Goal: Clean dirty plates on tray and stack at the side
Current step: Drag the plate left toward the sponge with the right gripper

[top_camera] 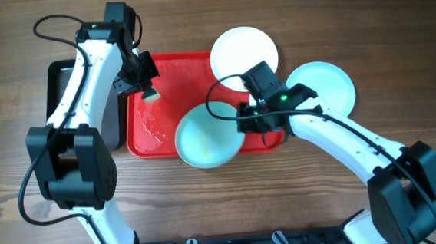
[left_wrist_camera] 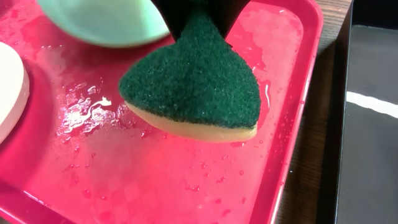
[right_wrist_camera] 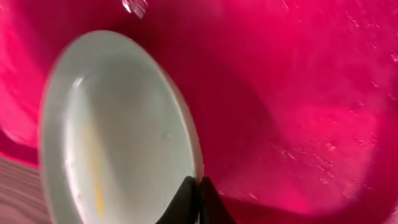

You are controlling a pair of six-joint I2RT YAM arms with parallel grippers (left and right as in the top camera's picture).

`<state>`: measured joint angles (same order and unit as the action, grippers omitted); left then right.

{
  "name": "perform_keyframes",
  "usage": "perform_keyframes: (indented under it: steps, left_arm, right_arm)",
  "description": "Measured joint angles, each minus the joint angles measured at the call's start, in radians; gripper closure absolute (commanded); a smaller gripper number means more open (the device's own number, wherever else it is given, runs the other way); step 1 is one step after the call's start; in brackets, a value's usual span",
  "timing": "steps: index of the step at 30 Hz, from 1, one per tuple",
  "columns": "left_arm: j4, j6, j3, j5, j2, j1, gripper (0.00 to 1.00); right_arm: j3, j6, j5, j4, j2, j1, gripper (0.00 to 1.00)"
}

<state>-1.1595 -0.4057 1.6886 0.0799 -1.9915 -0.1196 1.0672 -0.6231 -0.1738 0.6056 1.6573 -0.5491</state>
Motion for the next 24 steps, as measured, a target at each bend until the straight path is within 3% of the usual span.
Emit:
perform_keyframes:
  steps: [11,24]
  left_arm:
    - [0.0,0.0,0.0,0.0,0.0,0.0,0.96]
    - [0.0,0.0,0.0,0.0,0.0,0.0,0.96]
  right_arm:
    - [0.003,-0.185,0.085,-0.261,0.139,-0.104,0.96]
    - [0.01,-0.19,0.096,-0.309,0.179,-0.111,0.88]
